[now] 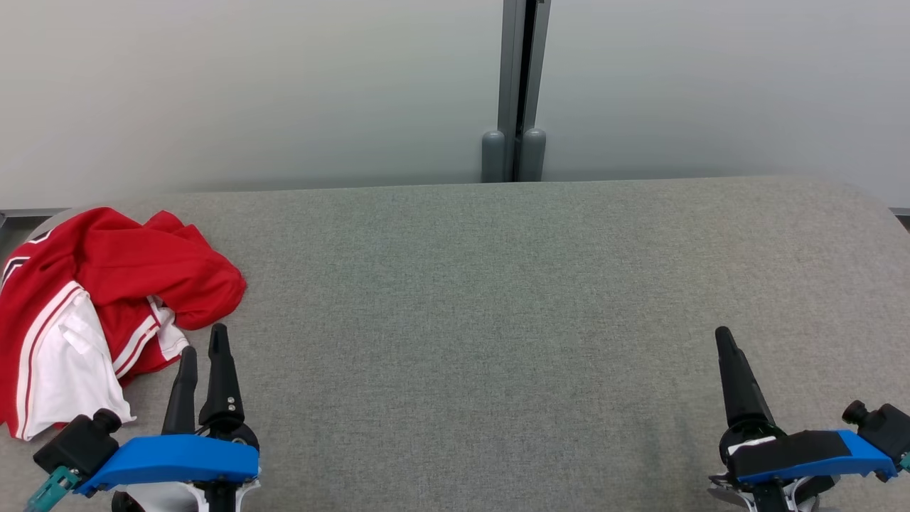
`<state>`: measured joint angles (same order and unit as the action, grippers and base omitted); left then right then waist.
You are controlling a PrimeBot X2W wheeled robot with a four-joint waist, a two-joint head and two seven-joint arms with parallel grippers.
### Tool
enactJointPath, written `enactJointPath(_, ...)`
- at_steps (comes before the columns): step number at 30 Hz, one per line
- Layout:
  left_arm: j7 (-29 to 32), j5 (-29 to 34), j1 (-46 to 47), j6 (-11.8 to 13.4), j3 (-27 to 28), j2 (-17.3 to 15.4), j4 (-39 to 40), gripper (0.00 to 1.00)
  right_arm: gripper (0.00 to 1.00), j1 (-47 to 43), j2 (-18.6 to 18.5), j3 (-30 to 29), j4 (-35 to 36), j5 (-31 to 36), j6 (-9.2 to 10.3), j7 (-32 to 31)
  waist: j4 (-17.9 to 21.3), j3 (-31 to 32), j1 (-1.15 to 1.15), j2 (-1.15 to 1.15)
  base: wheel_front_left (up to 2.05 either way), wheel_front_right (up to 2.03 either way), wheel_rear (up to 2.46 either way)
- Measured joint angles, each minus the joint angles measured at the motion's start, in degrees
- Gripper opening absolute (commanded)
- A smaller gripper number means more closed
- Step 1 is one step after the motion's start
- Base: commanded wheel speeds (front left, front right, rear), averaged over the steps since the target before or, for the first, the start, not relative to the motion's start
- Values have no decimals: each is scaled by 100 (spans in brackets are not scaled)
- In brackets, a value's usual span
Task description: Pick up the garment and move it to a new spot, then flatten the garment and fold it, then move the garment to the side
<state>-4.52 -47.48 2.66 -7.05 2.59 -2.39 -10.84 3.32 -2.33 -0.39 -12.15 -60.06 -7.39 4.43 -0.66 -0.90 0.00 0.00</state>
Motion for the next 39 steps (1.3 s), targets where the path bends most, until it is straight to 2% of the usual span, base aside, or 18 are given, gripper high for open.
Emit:
enactJointPath(15, -272, 1333, 2, 109, -135, -8, 13, 100, 100, 9, -5, 152, 46, 1211, 0, 279, -29, -27, 0, 0, 0, 0, 0)
enactJointPath(39, -620, 2788, 14, 205, -286, -31, -241, 100, 100, 48, -15, 269, -20, 2639, -1, 624, -75, -11, 0, 0, 0, 0, 0)
